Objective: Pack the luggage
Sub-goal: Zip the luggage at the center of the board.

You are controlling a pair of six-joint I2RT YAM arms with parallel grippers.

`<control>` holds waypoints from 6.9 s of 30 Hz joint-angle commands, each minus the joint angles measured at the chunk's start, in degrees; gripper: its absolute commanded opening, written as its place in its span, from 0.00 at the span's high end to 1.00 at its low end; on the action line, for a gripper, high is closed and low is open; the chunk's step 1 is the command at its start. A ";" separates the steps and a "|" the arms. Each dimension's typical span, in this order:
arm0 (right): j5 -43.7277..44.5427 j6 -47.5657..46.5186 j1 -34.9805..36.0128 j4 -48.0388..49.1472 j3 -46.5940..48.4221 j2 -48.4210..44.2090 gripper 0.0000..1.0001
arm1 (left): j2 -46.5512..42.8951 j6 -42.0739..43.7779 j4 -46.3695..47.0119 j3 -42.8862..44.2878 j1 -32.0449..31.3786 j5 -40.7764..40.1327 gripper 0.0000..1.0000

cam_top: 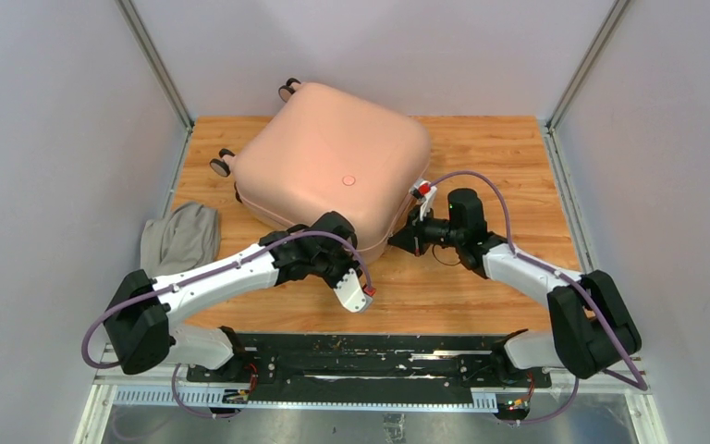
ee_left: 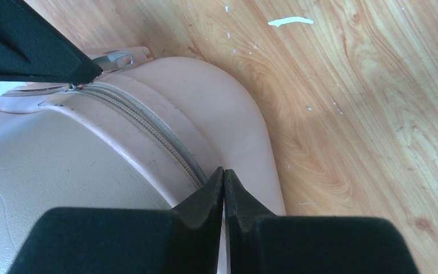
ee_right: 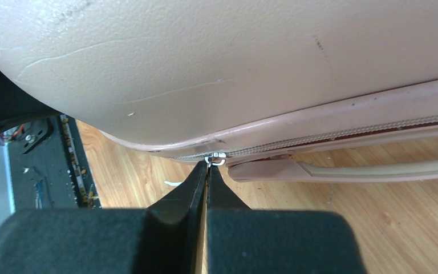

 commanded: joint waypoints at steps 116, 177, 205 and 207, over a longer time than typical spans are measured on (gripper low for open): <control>-12.06 15.27 -13.77 21.54 0.21 11.72 0.77 | 26.40 -12.10 -27.06 56.16 56.04 17.92 1.00; 13.53 22.57 -20.94 -16.56 10.08 -1.56 0.50 | 13.64 -26.75 -23.37 40.94 54.53 10.75 1.00; -8.15 17.78 -16.07 -2.23 10.93 10.25 0.47 | 9.00 -28.53 -23.45 38.09 64.73 14.59 1.00; -5.89 14.48 -16.91 -2.97 11.17 9.72 0.47 | 9.67 -29.70 -23.45 39.77 64.77 15.26 1.00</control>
